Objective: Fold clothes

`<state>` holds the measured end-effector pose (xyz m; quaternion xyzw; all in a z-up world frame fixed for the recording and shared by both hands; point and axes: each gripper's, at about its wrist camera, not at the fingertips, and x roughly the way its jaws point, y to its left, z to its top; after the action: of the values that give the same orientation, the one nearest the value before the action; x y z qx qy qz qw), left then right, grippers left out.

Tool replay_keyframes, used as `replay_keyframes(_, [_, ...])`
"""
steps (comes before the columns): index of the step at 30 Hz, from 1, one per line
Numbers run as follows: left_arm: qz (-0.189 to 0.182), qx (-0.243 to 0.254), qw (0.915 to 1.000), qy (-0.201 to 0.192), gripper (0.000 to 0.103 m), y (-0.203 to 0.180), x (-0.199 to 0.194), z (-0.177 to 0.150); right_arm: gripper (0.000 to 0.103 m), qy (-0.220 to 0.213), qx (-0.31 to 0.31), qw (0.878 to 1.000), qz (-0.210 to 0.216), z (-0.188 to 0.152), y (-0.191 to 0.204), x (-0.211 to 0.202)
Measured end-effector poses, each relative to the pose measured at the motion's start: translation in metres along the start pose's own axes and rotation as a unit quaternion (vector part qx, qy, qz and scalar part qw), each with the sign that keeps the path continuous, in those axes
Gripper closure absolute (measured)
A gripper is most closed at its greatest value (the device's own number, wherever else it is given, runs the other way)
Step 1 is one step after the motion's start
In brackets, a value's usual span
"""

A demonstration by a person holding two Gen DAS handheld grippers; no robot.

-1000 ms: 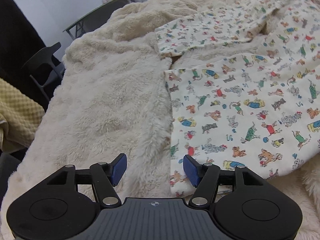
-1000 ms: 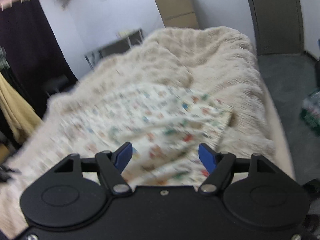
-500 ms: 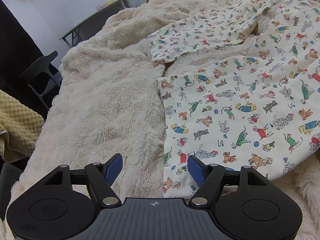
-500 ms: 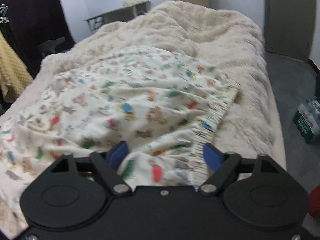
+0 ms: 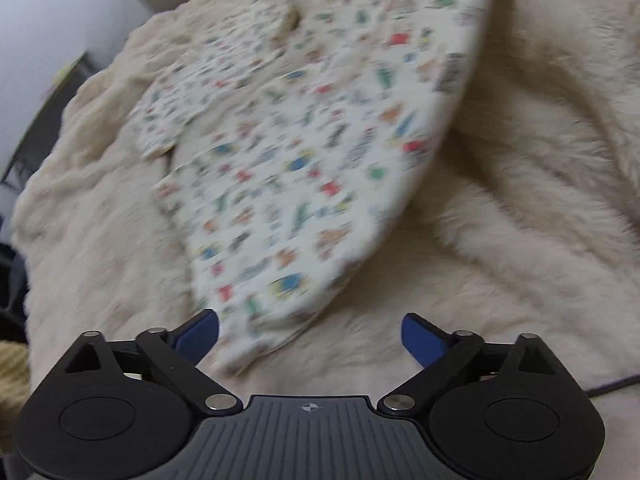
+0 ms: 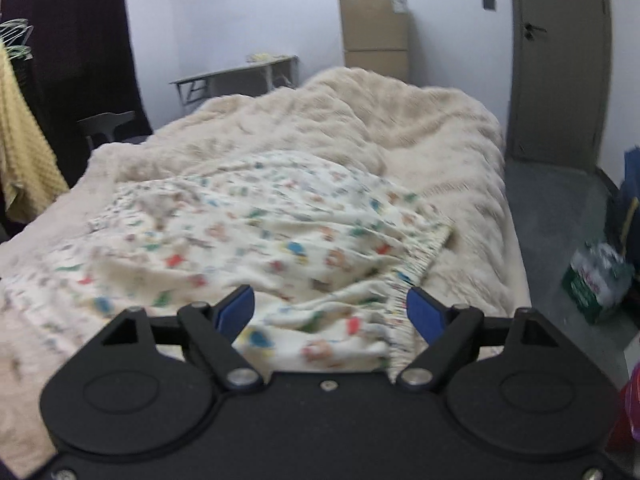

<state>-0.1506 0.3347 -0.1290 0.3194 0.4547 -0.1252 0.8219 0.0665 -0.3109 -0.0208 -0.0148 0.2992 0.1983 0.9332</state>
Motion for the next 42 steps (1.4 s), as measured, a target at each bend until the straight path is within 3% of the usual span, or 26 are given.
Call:
replay_keyframes(4, [0.017,0.019,0.9996,-0.012,0.005,-0.006,0.003,0.002,0.021,0.000,-0.013,1.000,-0.008,-0.004,0.016,0.000])
replay_keyframes(7, [0.045,0.045,0.9959,-0.064,0.004,-0.016,-0.009,0.001,0.021,0.012,-0.023,1.000,-0.010,-0.012,0.026,0.005])
replay_keyframes(9, [0.075,0.083,0.9877,-0.109,0.002,-0.027,-0.015,-0.004,0.021,0.018,-0.022,1.000,-0.011,-0.015,0.027,0.009])
replay_keyframes(14, [0.126,0.144,0.9682,-0.161,0.002,-0.049,-0.009,-0.008,0.021,0.017,-0.007,1.000,-0.008,-0.017,0.025,0.011])
replay_keyframes(25, [0.201,0.105,0.9582,-0.174,0.005,-0.039,0.010,-0.008,0.022,0.020,-0.004,1.000,-0.009,-0.019,0.027,0.016])
replay_keyframes(30, [0.210,0.070,0.9536,-0.205,0.011,-0.038,0.016,-0.009,0.021,0.021,-0.004,1.000,-0.009,-0.020,0.028,0.019])
replay_keyframes(32, [0.233,0.051,0.9456,-0.221,0.011,-0.044,0.025,-0.012,0.021,0.022,-0.005,1.000,-0.009,-0.020,0.029,0.020])
replay_keyframes(36, [0.335,0.010,0.9046,-0.264,0.010,-0.068,0.056,-0.026,0.021,0.023,-0.003,1.000,-0.008,-0.020,0.028,0.021])
replay_keyframes(37, [0.349,0.010,0.8986,-0.265,0.010,-0.073,0.061,-0.029,0.021,0.023,-0.002,1.000,-0.008,-0.020,0.028,0.021])
replay_keyframes(40, [0.347,0.010,0.9006,-0.262,0.011,-0.072,0.060,-0.028,0.021,0.023,-0.004,1.000,-0.008,-0.021,0.029,0.022])
replay_keyframes(42, [0.339,0.013,0.9036,-0.261,0.017,-0.072,0.059,-0.028,0.021,0.024,-0.002,1.000,-0.006,-0.021,0.029,0.023])
